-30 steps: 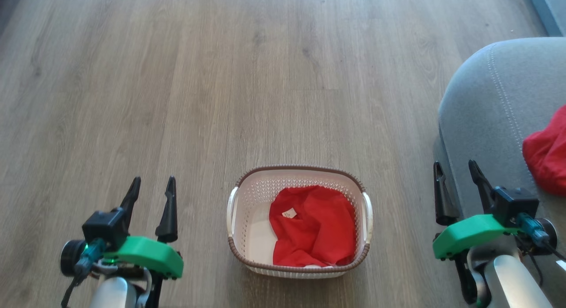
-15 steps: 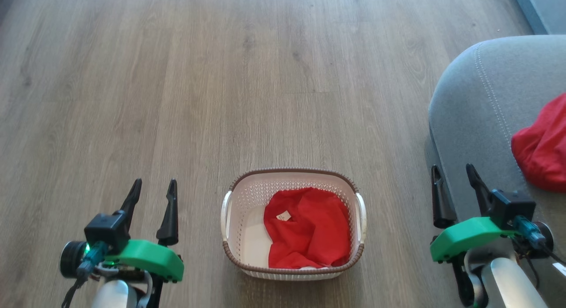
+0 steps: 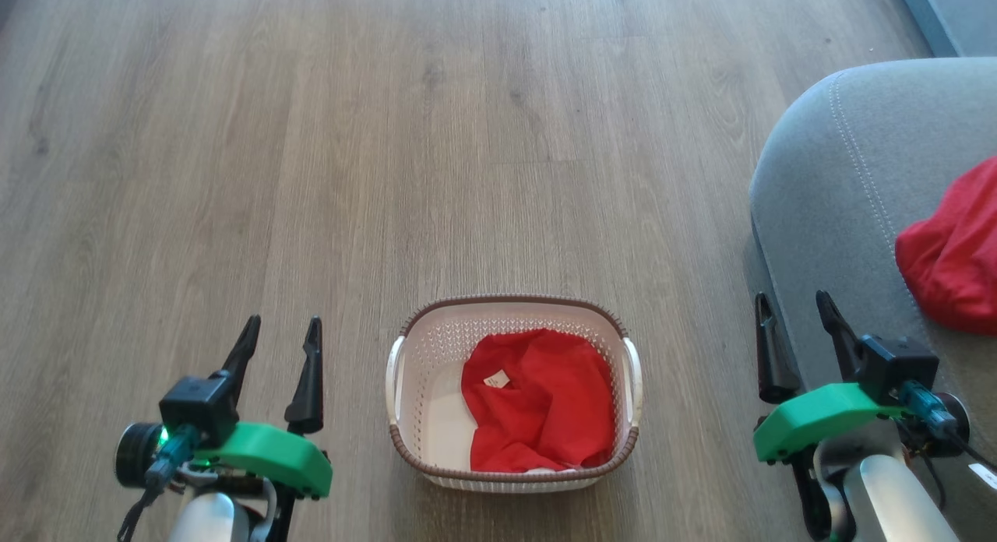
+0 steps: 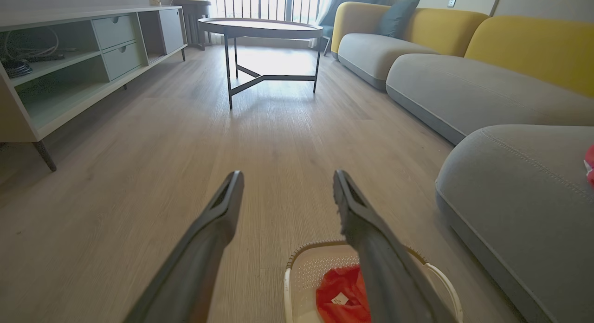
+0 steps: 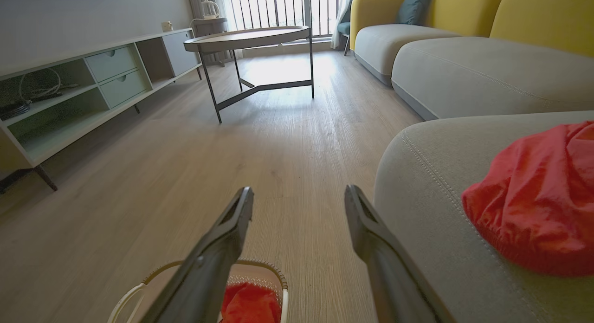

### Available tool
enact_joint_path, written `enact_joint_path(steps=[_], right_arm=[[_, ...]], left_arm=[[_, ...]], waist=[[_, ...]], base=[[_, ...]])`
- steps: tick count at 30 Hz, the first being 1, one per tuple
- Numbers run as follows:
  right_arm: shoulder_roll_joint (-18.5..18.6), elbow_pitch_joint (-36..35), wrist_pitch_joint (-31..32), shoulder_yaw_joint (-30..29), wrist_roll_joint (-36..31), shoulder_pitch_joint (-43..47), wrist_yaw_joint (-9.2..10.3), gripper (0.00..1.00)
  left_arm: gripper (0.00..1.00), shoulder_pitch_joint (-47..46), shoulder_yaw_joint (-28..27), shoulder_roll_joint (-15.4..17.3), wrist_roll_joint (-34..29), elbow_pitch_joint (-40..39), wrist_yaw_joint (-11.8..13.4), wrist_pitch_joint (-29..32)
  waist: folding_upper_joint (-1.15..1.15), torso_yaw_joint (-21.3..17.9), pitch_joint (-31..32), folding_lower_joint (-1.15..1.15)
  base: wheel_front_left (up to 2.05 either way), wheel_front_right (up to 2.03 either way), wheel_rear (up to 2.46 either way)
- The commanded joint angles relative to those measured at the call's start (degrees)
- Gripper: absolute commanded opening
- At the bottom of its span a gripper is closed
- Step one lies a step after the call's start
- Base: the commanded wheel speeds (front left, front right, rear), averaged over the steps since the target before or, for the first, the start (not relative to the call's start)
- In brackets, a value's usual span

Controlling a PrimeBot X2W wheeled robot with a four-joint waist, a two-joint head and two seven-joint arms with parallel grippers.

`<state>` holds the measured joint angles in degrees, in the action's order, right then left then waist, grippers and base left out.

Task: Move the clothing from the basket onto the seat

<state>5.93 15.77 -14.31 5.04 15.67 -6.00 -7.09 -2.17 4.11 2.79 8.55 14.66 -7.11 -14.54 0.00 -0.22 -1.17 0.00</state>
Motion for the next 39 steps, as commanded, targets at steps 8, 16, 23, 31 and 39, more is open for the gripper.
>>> enact_joint_path(steps=[8,16,23,31,39], right_arm=[[-0.4,-1.9,-0.7,0.5,-0.4,-1.2,-0.40,1.00],[-0.5,-4.2,-0.7,0.0,-0.6,-3.3,-0.40,1.00],[-1.1,-7.4,-0.7,-0.2,-1.1,-7.5,-0.40,1.00],[-1.8,-9.6,-0.7,-0.1,-1.5,-12.6,-0.40,1.00],[-2.7,-12.8,-0.7,0.2,-1.5,-17.0,-0.40,1.00]], left_arm=[[1.00,-2.0,-0.7,0.1,0.1,-1.5,-0.4,-0.5],[1.00,-4.0,2.2,0.1,0.2,-1.2,-0.4,-0.5],[1.00,-8.2,4.9,0.1,0.1,-0.3,-0.4,-0.5],[1.00,-14.3,8.4,0.6,0.4,1.7,-0.4,-0.5],[1.00,-21.0,12.4,2.0,0.9,4.9,-0.4,-0.5]], waist=[[0.00,-0.2,-0.7,0.00],[0.00,-1.2,-6.3,0.00],[0.00,-2.8,-14.8,0.00],[0.00,-5.4,-23.9,0.00],[0.00,-8.8,-32.5,0.00]], base=[[0.00,0.00,0.00],[0.00,0.00,0.00],[0.00,0.00,0.00],[0.00,0.00,0.00],[0.00,0.00,0.00]])
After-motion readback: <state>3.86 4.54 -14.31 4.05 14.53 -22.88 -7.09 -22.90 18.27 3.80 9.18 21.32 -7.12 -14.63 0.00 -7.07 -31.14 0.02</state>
